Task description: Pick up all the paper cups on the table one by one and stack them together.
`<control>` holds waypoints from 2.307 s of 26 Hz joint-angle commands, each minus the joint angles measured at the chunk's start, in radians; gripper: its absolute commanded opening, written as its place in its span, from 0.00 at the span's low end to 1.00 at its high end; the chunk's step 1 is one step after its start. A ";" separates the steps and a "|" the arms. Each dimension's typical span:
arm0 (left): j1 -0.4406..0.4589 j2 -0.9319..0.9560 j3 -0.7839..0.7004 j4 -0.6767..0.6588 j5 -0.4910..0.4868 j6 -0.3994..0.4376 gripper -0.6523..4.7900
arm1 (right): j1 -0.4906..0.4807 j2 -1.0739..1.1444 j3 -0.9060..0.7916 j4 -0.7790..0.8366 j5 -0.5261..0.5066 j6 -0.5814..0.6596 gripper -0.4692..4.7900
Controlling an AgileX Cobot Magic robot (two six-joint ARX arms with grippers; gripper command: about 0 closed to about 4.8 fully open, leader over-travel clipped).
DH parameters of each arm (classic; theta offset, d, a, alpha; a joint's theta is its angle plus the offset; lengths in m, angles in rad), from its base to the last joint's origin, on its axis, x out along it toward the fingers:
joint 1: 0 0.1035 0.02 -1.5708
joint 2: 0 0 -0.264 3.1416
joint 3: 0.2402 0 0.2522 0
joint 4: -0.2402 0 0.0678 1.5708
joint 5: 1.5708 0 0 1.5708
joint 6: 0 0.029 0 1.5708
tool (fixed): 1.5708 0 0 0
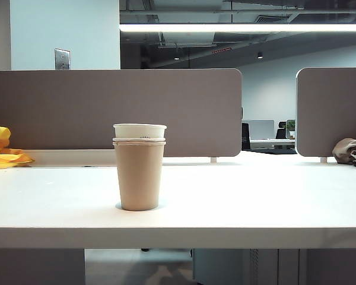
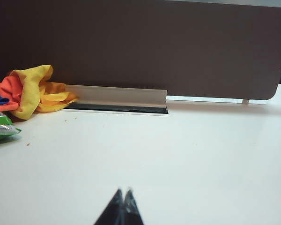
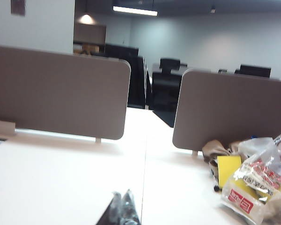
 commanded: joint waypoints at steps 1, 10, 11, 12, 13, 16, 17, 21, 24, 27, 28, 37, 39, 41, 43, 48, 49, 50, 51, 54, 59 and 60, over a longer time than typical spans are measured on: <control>0.001 0.001 -0.007 0.009 0.004 0.007 0.11 | 0.002 0.002 -0.043 0.024 0.002 0.001 0.09; 0.001 -0.016 -0.027 0.010 0.004 0.007 0.11 | 0.037 0.001 -0.180 0.048 -0.003 0.001 0.09; 0.001 -0.016 -0.027 0.010 0.004 0.007 0.11 | 0.059 0.001 -0.195 0.053 -0.003 0.001 0.09; 0.001 -0.016 -0.027 0.010 0.004 0.007 0.11 | 0.074 0.001 -0.203 0.053 -0.003 0.001 0.09; 0.001 -0.016 -0.027 0.010 0.004 0.007 0.11 | 0.102 0.001 -0.214 0.055 -0.003 0.001 0.09; 0.001 -0.016 -0.027 0.010 0.004 0.007 0.11 | 0.146 0.001 -0.226 0.054 -0.003 0.001 0.09; 0.001 -0.016 -0.027 0.010 0.004 0.007 0.11 | 0.145 0.001 -0.231 0.057 -0.002 0.001 0.09; 0.001 -0.016 -0.027 0.010 0.004 0.007 0.11 | 0.098 0.001 -0.291 0.108 -0.002 0.001 0.09; 0.001 -0.016 -0.027 0.010 0.004 0.007 0.11 | 0.031 0.001 -0.296 0.138 -0.001 0.001 0.09; 0.001 -0.016 -0.027 0.010 0.004 0.007 0.11 | -0.058 0.001 -0.296 0.151 0.002 0.001 0.09; 0.001 -0.016 -0.027 0.010 0.004 0.007 0.11 | -0.111 0.001 -0.297 0.152 0.002 0.001 0.09; 0.001 -0.026 -0.118 0.041 0.004 0.007 0.11 | -0.195 0.001 -0.297 0.115 0.001 0.001 0.09; 0.001 -0.040 -0.126 0.009 0.004 0.007 0.11 | -0.195 0.001 -0.297 0.113 0.001 0.001 0.09; 0.001 -0.039 -0.126 0.010 0.004 0.007 0.11 | -0.195 0.001 -0.297 0.097 0.001 0.001 0.09; 0.001 -0.039 -0.126 0.008 0.004 0.007 0.11 | -0.195 0.001 -0.297 0.073 0.001 0.001 0.09; 0.001 -0.039 -0.126 -0.051 0.004 0.007 0.11 | -0.193 0.001 -0.297 0.029 0.000 0.001 0.09; 0.001 -0.039 -0.126 -0.052 0.004 0.007 0.11 | -0.193 0.001 -0.297 0.012 -0.001 0.001 0.09; 0.001 -0.039 -0.126 -0.052 0.004 0.007 0.11 | -0.192 0.001 -0.297 -0.026 -0.002 0.001 0.09; 0.001 -0.039 -0.126 -0.052 0.004 0.007 0.11 | -0.192 0.001 -0.297 -0.043 -0.002 0.001 0.09; 0.001 -0.039 -0.126 -0.077 0.004 0.007 0.11 | -0.192 0.001 -0.297 -0.098 -0.003 0.001 0.09; 0.001 -0.039 -0.126 -0.089 0.005 0.007 0.11 | -0.166 0.001 -0.297 -0.123 -0.003 0.001 0.09; 0.001 -0.039 -0.126 -0.089 0.004 0.007 0.11 | -0.148 0.001 -0.297 -0.140 -0.004 0.001 0.09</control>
